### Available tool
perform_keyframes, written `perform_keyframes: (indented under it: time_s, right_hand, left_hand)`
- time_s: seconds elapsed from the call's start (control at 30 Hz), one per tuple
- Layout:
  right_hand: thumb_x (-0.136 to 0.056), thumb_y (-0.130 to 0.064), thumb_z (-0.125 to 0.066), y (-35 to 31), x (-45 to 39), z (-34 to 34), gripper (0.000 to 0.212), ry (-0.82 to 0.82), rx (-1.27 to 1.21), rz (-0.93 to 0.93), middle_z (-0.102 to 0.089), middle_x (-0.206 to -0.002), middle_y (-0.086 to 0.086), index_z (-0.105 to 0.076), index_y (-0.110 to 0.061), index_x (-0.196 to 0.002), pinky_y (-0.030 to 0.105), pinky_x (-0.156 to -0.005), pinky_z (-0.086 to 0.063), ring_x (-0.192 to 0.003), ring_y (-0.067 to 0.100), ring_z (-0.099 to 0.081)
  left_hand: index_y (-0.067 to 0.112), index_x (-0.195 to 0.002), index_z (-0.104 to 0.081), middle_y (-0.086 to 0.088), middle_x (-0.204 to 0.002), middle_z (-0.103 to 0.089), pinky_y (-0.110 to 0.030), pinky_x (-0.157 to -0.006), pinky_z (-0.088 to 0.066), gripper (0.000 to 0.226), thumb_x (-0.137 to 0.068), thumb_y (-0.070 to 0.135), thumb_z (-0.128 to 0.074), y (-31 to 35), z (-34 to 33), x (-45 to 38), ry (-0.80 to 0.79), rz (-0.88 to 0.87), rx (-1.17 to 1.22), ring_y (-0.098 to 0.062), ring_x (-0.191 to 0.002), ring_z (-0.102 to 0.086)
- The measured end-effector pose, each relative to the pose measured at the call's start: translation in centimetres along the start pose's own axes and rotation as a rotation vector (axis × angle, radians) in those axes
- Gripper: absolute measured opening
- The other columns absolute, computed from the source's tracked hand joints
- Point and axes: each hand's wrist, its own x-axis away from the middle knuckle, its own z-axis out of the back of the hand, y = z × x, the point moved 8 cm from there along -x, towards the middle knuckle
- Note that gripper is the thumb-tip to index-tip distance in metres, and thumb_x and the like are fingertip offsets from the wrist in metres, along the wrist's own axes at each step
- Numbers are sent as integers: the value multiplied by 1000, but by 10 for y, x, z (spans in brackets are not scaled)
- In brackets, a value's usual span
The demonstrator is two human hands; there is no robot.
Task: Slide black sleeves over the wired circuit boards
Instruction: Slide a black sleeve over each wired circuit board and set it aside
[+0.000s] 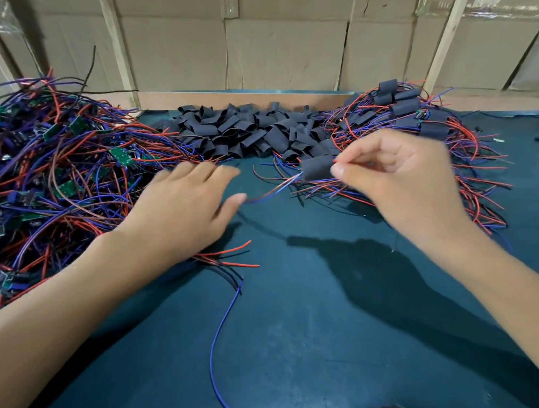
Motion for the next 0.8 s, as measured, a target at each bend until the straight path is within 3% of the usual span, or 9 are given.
perform_keyframes:
  time_s: [0.07,0.17,0.27,0.37,0.43,0.5,0.6,0.73,0.8]
  right_hand:
    - [-80,-7,-79,2,-10,29,21,142,85,8,-76,-78,-12,-73,-27,-79,14,-72,-51,-72,-1,-69]
    - [-79,-17,-75,13,-20,65,18,298,250,-40,-74,-81,-16,-70,-34,-75,23,-81,-55,-77,-1,-70]
    - [-81,-19,-72,30,-25,82,17,312,364,-147,-73,-84,-17,-71,-35,-76,28,-86,-55,-78,3,-69]
    - [-82,-23,-73,39,-25,82,17,297,438,-204,-72,-99,-9,-74,-31,-97,31,-89,-50,-90,13,-65]
    - [-83,-29,-72,36,-23,80,26,312,520,-187,-66,-119,-2,-71,-31,-109,41,-99,-47,-105,21,-61]
    - [-85,-31,-69,23,-21,72,27,323,536,-109,-60,-125,-1,-69,-32,-112,45,-104,-44,-114,24,-57]
    - [-88,-27,-68,3,-13,51,21,292,457,37,-60,-115,-6,-70,-29,-108,33,-98,-44,-109,17,-60]
    - [-90,-25,-68,-8,0,20,15,202,413,118,-67,-106,-9,-74,-27,-103,47,-102,-46,-106,13,-64]
    - [-91,-24,-72,-11,5,8,15,132,327,146,-71,-102,-10,-75,-23,-106,33,-97,-51,-98,5,-67]
  left_hand:
    - [26,-124,-56,0,-123,-63,-43,-94,-46,49,-101,55,-25,-16,-8,2,-142,124,-82,-29,-116,-56]
    - [29,-113,-61,5,-116,-64,-40,-93,-47,40,-97,48,-30,-15,-6,4,-152,123,-49,-25,-111,-57]
    - [33,-105,-65,9,-110,-63,-37,-91,-46,33,-90,45,-38,-11,-3,3,-153,142,-15,-22,-109,-58]
    - [31,-99,-63,8,-103,-60,-33,-79,-43,23,-86,42,-48,-16,-6,3,-150,159,1,-23,-102,-61]
    - [26,-100,-62,3,-101,-58,-35,-77,-47,19,-88,39,-53,-21,-10,3,-161,175,61,-28,-97,-62]
    - [20,-104,-62,-1,-102,-57,-39,-80,-49,17,-90,28,-56,-24,-12,2,-150,181,112,-31,-97,-60]
    - [19,-118,-61,-4,-108,-58,-45,-84,-51,34,-86,8,-56,-21,-6,2,-54,147,242,-34,-101,-61]
    - [20,-127,-60,-1,-112,-60,-47,-80,-55,40,-90,5,-62,3,25,4,260,-31,417,-30,-91,-66]
    - [23,-130,-59,3,-117,-58,-43,-80,-56,40,-93,8,-66,19,37,9,364,-135,475,-23,-89,-65]
